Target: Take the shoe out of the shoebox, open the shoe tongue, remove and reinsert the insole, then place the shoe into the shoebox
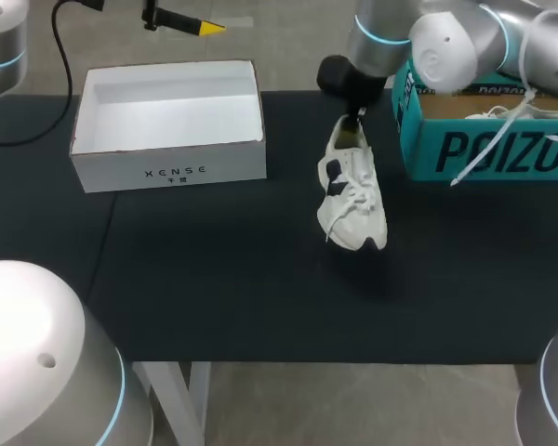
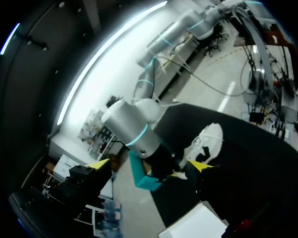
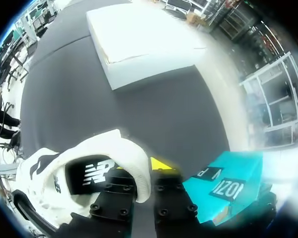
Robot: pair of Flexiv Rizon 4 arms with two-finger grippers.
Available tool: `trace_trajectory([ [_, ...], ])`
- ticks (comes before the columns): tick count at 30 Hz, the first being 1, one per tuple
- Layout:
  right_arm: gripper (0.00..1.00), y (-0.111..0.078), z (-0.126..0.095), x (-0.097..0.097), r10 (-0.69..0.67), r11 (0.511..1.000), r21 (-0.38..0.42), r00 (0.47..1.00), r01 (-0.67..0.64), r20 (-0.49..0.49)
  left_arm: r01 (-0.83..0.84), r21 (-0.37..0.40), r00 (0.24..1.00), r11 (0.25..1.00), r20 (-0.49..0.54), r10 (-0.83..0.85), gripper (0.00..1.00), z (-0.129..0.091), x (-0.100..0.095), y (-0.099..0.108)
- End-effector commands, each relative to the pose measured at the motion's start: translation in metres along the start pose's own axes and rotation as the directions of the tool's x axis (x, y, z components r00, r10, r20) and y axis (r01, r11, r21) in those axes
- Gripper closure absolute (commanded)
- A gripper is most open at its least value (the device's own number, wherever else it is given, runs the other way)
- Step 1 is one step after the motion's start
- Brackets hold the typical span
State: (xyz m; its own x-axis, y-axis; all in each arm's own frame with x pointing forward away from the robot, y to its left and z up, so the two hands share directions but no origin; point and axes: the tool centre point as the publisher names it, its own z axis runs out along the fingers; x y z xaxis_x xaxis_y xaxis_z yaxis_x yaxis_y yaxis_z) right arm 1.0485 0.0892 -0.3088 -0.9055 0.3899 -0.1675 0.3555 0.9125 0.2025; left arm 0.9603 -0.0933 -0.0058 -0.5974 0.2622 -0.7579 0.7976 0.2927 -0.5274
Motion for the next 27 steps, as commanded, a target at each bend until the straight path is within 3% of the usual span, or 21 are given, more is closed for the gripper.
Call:
trace_trajectory([
  [1,1.0,-0.001,-0.053,0.002,0.016,1.0,-0.011,1.0,-0.016,0.015,0.0,-0.001,1.0,1.0,-0.004,0.0,0.0,0.0,-0.001,0.0],
  [5,1.0,0.005,-0.071,0.001,0.038,0.999,-0.019,0.999,-0.038,0.017,0.0,-0.001,1.0,1.0,-0.004,0.0,0.0,0.0,-0.001,0.0],
  [7,1.0,0.005,-0.081,0.0,0.062,0.998,-0.015,0.996,-0.061,0.069,0.0,-0.001,1.0,1.0,-0.004,0.0,0.0,0.0,-0.001,0.0],
  [19,1.0,0.005,-0.081,0.0,0.062,0.998,-0.015,0.996,-0.061,0.069,0.0,-0.001,1.0,1.0,-0.004,0.0,0.0,0.0,-0.001,0.0],
  [23,1.0,0.027,-0.083,-0.038,0.316,0.943,0.031,0.919,-0.332,0.236,0.0,-0.001,1.0,1.0,-0.004,0.0,0.0,0.0,-0.001,0.0],
  [27,1.0,0.042,-0.1,-0.091,0.548,0.819,0.038,0.801,-0.572,0.241,0.0,-0.001,1.0,1.0,-0.004,0.0,0.0,0.0,-0.001,0.0],
])
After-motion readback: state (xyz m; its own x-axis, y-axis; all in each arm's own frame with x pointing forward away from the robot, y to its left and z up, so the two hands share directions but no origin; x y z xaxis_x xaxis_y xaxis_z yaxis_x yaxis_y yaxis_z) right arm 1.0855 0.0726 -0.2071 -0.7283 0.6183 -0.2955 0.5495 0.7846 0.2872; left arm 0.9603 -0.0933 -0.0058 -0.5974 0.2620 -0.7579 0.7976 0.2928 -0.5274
